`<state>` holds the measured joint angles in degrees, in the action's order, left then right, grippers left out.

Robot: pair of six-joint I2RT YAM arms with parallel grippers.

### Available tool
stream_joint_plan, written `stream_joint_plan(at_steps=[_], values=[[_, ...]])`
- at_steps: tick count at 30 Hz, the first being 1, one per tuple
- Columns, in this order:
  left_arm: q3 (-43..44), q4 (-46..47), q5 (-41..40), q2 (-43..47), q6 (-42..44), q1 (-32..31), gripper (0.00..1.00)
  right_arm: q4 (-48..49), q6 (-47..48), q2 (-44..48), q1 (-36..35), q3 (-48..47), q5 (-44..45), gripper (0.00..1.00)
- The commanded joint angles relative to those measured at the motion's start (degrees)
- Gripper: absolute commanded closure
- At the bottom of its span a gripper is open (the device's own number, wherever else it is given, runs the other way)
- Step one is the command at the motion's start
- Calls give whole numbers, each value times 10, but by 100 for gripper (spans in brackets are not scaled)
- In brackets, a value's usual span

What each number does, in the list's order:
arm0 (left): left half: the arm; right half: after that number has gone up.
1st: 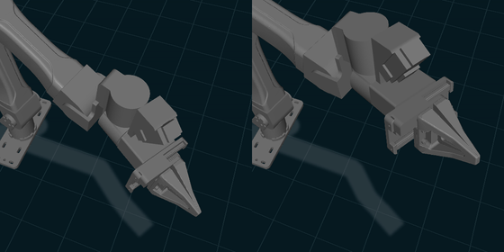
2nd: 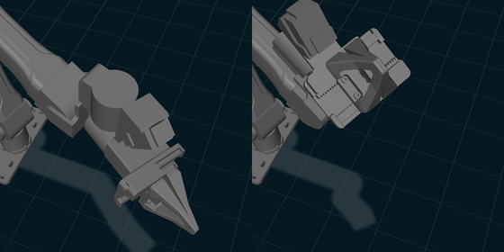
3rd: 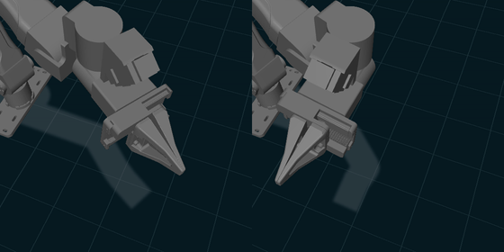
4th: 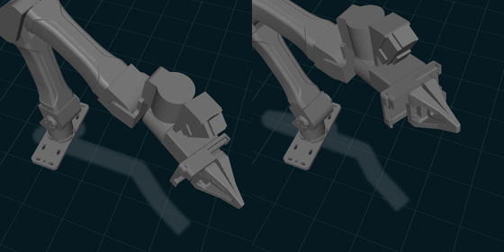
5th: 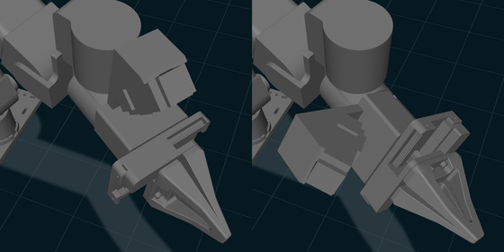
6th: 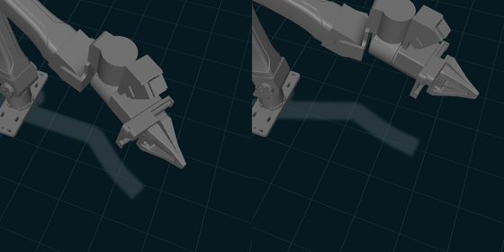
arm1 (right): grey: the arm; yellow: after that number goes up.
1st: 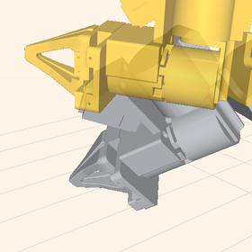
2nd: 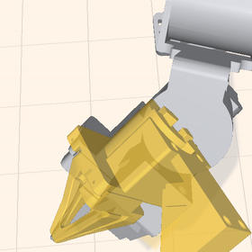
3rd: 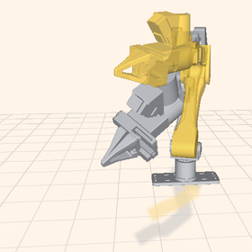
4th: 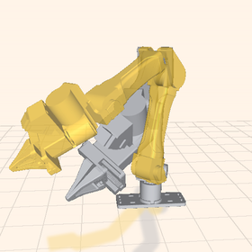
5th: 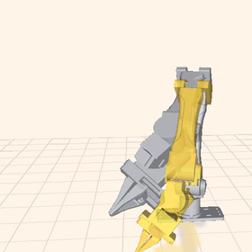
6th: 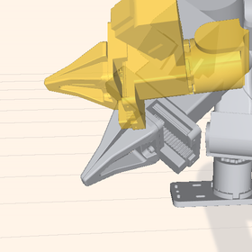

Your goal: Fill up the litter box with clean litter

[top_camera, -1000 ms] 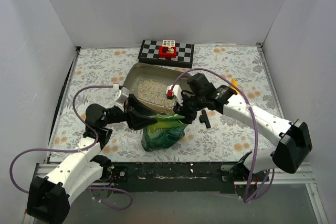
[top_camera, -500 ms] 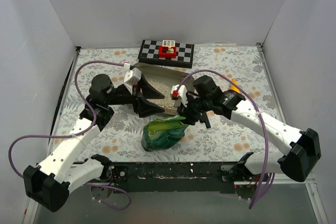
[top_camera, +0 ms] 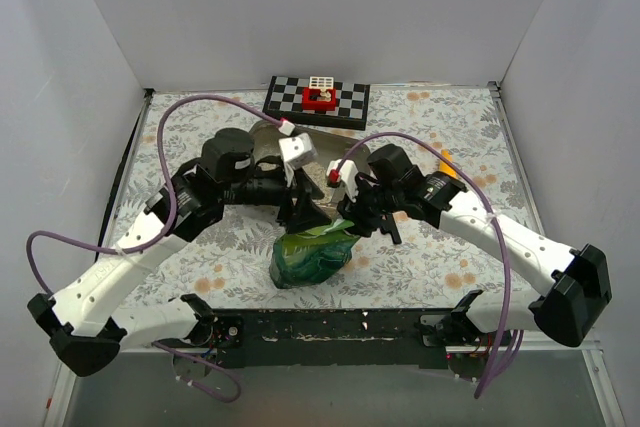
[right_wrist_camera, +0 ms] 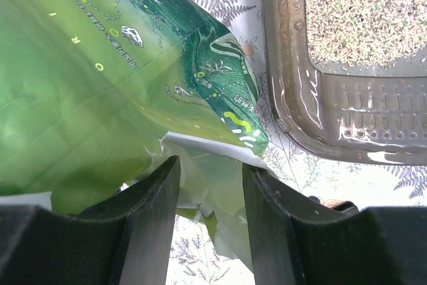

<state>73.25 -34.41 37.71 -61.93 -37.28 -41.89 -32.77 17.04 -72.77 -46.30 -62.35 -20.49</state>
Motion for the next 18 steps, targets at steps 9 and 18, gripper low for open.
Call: stream_joint_plan(at_steps=[9,18], values=[[41,-167,-434,-29,-20,-249,39,26,-16,-28,1,-1,31,50],[19,-188,-598,-57,29,-290,37,23,-23,-28,1,-1,36,50]])
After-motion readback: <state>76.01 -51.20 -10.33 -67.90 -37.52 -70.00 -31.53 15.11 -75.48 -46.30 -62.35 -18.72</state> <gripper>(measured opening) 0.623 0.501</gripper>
